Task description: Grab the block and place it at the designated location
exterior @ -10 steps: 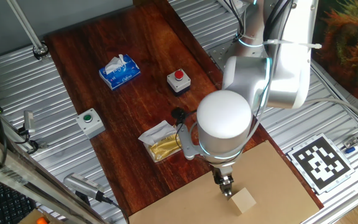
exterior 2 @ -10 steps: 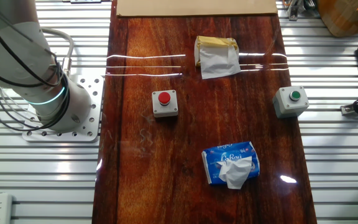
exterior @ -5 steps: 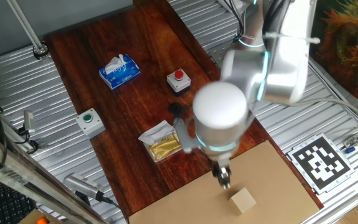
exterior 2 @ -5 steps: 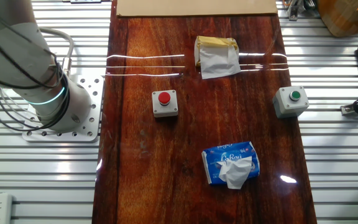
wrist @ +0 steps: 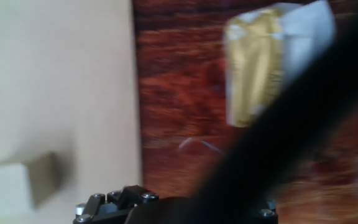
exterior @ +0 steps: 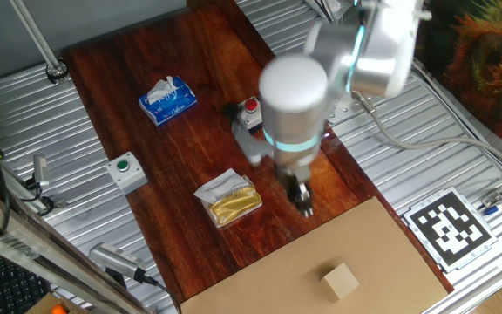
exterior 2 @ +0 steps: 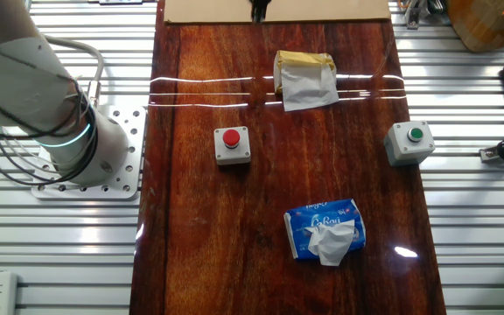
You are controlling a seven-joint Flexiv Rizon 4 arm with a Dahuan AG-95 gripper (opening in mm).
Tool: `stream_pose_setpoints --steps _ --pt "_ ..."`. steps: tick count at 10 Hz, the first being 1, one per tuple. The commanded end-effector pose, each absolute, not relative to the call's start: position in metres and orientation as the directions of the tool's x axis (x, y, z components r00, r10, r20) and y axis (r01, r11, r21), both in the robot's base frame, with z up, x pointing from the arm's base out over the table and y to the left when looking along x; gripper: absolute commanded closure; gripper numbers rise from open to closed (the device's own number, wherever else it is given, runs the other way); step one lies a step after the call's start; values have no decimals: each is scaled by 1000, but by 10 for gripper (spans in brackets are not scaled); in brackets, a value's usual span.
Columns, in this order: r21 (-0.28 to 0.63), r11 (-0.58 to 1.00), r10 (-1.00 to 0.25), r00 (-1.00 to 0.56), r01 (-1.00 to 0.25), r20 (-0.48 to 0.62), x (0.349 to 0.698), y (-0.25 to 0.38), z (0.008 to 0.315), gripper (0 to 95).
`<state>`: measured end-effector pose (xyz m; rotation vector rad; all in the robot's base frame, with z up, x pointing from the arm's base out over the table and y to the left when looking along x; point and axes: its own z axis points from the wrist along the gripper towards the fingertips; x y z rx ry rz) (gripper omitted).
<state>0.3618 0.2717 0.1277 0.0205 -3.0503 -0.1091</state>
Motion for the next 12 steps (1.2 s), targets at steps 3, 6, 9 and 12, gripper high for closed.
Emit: stream_pose_setpoints --steps 3,6,9,12 --pt "74 996 -50 -995 -44 85 373 268 136 190" --pt "72 997 -48 -995 -42 87 375 268 133 190" --pt "74 996 -54 -994 -47 94 376 268 133 190" --pt "74 996 -61 -993 -54 97 376 268 133 190"
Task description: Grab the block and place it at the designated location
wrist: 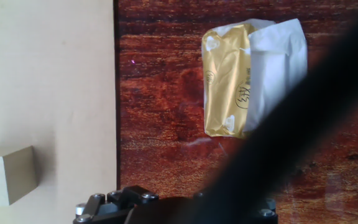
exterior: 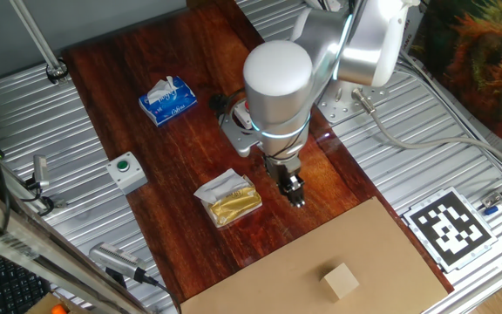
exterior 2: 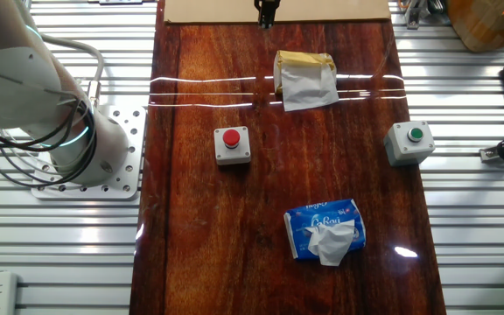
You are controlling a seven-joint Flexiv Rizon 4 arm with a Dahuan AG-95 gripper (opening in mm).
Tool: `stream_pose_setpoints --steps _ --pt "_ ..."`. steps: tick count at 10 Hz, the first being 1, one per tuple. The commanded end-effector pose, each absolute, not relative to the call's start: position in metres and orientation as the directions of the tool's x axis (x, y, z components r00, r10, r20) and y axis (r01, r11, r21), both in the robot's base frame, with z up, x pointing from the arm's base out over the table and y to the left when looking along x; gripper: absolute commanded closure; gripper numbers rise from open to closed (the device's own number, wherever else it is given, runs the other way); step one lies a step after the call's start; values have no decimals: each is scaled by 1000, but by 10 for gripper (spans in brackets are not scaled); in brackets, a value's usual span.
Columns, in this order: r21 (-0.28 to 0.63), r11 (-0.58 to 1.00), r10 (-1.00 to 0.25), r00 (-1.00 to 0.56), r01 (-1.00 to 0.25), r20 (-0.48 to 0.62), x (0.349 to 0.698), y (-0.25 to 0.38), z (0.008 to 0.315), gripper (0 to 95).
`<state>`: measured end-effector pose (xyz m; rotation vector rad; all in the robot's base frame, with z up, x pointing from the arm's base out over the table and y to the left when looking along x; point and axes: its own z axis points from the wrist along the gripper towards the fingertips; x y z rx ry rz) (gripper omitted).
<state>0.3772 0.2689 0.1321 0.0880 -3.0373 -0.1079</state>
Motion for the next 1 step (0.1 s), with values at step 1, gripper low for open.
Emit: stream_pose_setpoints --steps 1 --pt "73 996 -65 -993 -58 97 376 268 133 190"
